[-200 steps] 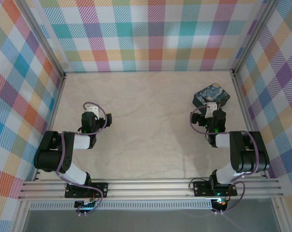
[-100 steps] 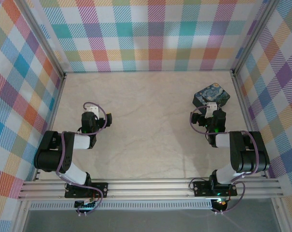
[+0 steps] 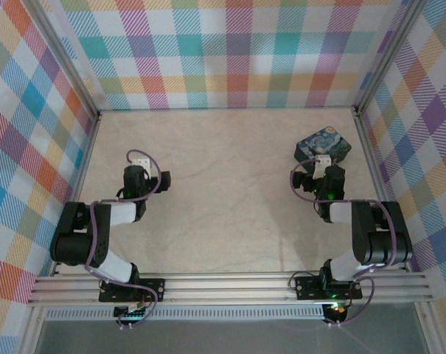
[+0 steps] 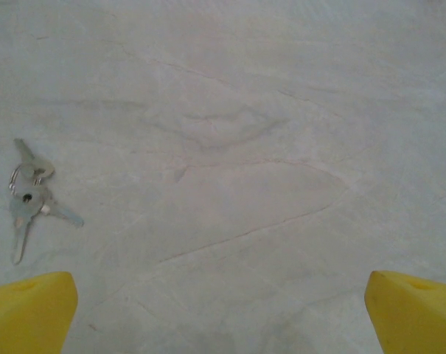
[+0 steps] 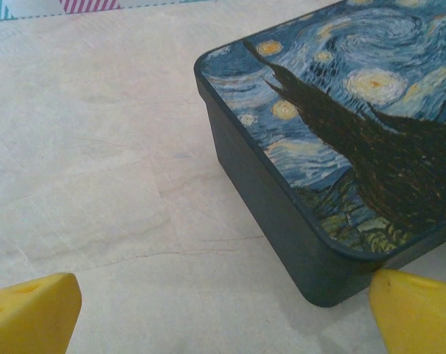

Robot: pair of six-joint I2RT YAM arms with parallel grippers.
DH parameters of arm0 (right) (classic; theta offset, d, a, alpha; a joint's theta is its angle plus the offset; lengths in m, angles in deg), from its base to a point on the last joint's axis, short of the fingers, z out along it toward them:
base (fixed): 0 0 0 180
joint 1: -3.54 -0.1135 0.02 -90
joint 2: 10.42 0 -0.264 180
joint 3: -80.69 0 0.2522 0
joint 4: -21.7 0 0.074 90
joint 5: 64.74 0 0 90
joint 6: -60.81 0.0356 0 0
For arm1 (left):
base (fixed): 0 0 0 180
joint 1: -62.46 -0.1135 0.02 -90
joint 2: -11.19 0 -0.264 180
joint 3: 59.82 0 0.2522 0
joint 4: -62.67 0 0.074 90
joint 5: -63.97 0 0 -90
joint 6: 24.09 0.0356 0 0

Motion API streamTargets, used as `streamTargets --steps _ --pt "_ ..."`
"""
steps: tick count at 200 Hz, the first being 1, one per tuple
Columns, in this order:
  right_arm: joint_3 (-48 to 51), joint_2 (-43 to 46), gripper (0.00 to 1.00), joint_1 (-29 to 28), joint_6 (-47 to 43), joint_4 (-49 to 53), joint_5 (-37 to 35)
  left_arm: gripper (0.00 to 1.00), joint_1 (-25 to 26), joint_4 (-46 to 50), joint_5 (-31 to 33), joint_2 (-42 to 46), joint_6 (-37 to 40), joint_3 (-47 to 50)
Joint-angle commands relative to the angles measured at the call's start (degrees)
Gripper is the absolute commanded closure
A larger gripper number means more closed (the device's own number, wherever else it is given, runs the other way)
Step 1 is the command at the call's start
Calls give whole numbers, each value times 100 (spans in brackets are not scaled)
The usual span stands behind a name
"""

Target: Unlock a padlock with a key

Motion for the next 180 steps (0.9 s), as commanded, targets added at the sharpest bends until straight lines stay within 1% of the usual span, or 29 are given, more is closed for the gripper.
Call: streamTargets --steps 1,11,26,40,49,54,70,88,102,111,119,132,143,154,158,180 --pt "-512 603 0 29 28 1034 -26 0 -74 1012 -369 724 110 -562" --pt "-657 904 0 50 130 1405 -98 0 -77 1410 -172 895 28 -799" --pt "-1115 1222 0 135 315 2203 -115 0 -93 2440 59 952 -224 -1372" --pt "-1857 1138 0 265 447 3257 -218 0 -128 3569 403 805 -771 -2120" --pt "-2316 960 1 390 590 3834 -271 0 -234 4068 389 649 -1011 -2504" --pt "-2525 868 2 492 733 4003 -276 0 -308 4241 266 578 -1104 -2639" --pt "-3114 501 5 846 1181 4600 -196 0 -421 4293 -104 543 -1333 -2730" --pt "-3584 111 8 1169 1447 5024 -68 0 -412 4224 -293 725 -1608 -2641" --pt "-3981 -265 9 1368 1521 5375 -1 0 -349 4132 -312 920 -1798 -2444" --pt "-4195 -512 9 1482 1547 5517 23 0 -236 4154 -191 1039 -1842 -2343" --pt "-4355 -709 9 1571 1588 5603 142 0 -88 4338 72 1090 -1844 -2333" --pt "-4547 -1045 9 1772 1682 5613 496 0 115 4595 262 1089 -1826 -2377" --pt "-4675 -1298 10 1869 1698 5572 765 0 293 4674 311 1088 -1870 -2389" --pt "-4866 -1536 11 1884 1649 5679 849 1 446 4679 331 1125 -1958 -2336" --pt "-4913 -1596 11 1884 1627 5715 882 1 516 4860 349 1145 -2004 -2329" --pt "-5084 -1955 14 1884 1671 5722 1256 1 903 5008 484 1161 -2082 -2355"
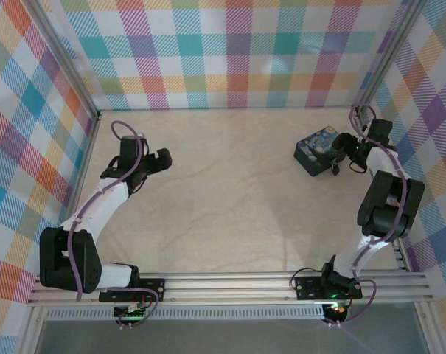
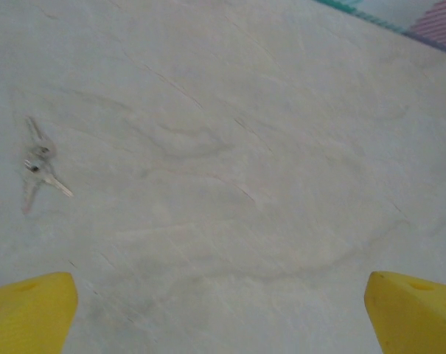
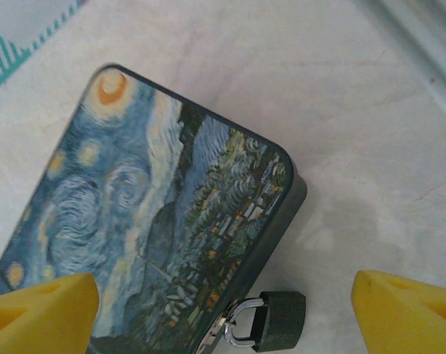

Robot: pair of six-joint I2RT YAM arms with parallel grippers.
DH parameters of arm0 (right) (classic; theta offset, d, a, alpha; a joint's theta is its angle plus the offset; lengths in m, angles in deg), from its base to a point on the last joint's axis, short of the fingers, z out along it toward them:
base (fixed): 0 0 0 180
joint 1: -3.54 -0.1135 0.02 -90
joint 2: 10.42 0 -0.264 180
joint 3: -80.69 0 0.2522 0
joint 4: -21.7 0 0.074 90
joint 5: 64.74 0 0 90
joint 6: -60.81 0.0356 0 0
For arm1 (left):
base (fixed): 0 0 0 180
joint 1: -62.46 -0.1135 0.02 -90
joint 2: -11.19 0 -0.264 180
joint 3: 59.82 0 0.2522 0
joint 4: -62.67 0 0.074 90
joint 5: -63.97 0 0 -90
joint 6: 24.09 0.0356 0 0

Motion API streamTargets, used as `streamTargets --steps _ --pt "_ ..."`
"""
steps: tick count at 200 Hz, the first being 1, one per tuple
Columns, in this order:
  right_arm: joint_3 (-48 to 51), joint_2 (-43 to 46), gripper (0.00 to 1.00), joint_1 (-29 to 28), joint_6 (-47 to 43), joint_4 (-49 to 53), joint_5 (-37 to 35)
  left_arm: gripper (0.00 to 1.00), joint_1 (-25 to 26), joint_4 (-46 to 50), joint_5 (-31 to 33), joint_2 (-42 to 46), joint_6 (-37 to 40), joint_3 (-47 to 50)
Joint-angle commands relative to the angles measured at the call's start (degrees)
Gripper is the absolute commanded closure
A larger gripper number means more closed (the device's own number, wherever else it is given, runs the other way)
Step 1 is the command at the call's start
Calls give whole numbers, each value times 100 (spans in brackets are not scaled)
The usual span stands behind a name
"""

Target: Unlock a padlock with a key

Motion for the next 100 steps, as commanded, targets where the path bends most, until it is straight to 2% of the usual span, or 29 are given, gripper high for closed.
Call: streamTargets --steps 1,34,66,100 --pt "-336 -245 15 -13 133 240 663 1 367 404 267 153 -208 16" --pt "-337 -538 24 -41 336 83 1224 1 1055 747 643 -28 -50 -322" --pt "-282 -625 36 -255 308 136 1356 2 1293 885 651 -157 -59 -564" --pt "-23 -546 49 -726 605 63 1325 3 1489 1157 742 -307 -159 -819"
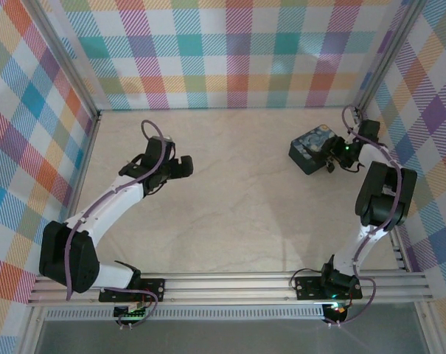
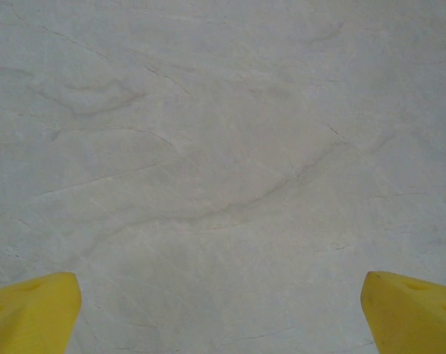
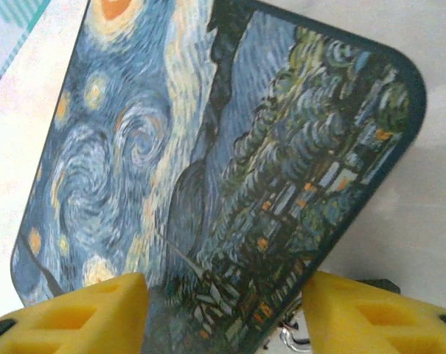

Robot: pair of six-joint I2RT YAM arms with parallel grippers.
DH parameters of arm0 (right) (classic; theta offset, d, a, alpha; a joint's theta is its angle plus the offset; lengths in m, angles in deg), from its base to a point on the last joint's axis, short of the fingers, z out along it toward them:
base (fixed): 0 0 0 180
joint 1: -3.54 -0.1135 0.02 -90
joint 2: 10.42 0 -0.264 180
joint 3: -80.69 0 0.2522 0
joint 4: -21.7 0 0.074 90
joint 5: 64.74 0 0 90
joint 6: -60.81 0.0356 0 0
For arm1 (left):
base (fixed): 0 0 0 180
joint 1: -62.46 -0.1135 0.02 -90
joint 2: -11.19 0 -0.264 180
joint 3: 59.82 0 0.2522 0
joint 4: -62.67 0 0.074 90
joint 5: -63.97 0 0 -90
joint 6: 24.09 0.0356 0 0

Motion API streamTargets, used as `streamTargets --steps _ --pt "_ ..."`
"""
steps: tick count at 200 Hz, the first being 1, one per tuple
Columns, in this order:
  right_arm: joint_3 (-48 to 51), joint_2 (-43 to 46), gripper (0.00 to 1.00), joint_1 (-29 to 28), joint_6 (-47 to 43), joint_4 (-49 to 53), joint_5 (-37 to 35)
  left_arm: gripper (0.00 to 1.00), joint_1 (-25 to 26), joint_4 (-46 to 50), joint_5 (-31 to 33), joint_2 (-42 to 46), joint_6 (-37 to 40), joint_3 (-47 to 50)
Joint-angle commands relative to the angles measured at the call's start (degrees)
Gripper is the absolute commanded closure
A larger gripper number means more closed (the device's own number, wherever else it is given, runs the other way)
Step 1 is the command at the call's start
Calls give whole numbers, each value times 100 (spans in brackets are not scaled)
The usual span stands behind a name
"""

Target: Unlock a padlock with a key

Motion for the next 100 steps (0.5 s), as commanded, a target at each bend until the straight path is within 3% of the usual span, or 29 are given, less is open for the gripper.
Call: streamTargets --steps 1,30,100 --pt "180 32 49 -389 276 -23 272 3 151 371 168 -112 -109 -272" --pt "521 174 57 -1106 891 -259 170 3 146 644 163 -217 -574 -325" --pt "1003 278 60 -3628 2807 -1141 -720 4 150 1205 302 -377 -1148 -318"
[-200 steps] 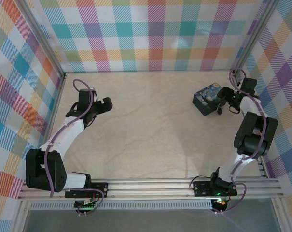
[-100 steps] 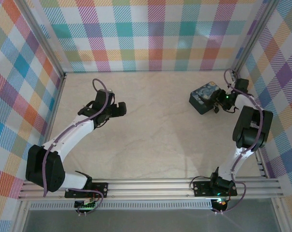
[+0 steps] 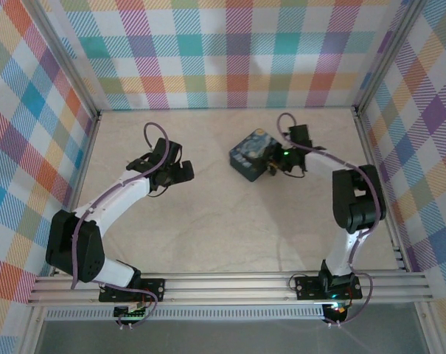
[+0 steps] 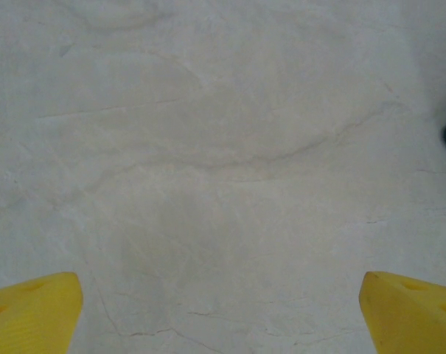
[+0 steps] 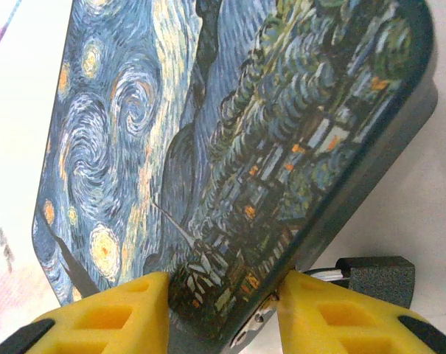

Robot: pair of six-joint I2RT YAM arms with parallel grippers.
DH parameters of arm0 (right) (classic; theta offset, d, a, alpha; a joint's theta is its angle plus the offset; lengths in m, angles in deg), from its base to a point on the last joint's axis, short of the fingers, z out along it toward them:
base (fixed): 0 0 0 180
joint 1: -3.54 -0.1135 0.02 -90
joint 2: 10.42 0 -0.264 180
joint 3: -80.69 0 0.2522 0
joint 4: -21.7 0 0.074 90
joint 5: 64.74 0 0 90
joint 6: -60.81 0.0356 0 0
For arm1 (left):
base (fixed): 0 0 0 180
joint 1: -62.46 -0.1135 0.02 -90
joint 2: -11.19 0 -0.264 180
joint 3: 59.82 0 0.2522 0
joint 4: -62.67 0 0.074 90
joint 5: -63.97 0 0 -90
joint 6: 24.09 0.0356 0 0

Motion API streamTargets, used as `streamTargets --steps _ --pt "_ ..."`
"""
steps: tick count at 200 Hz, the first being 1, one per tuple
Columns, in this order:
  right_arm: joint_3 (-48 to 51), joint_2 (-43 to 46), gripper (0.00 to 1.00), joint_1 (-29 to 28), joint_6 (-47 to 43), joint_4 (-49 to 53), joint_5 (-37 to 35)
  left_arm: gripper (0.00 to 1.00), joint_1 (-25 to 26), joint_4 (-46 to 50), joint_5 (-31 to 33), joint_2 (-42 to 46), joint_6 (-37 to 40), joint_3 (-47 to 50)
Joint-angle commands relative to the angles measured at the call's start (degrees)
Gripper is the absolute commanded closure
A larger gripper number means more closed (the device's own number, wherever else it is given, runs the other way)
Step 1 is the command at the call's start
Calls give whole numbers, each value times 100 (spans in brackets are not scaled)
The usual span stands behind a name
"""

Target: Unlock a padlock with a key

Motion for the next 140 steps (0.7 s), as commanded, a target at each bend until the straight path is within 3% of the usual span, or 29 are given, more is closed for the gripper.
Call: streamTargets --steps 1,33,61,106,124,140 --pt "210 -3 59 -618 868 -16 -362 4 48 350 174 58 -256 -111" --pt "181 81 54 -1455 1437 -132 -796 4 40 492 -58 50 -323 -181" --pt "-86 209 47 -1611 1396 -4 -665 5 40 471 -698 -79 -628 -164" --pt "-912 356 26 -1233 -562 1452 -953 8 163 -270 -1877 -281 -1506 100" --pt "-1010 238 19 -975 -1366 1313 -628 8 351 -481 -1935 -473 -1638 46" --pt "-1292 -117 18 -796 -1888 1182 -58 8 491 -642 -1981 -710 -1687 -85"
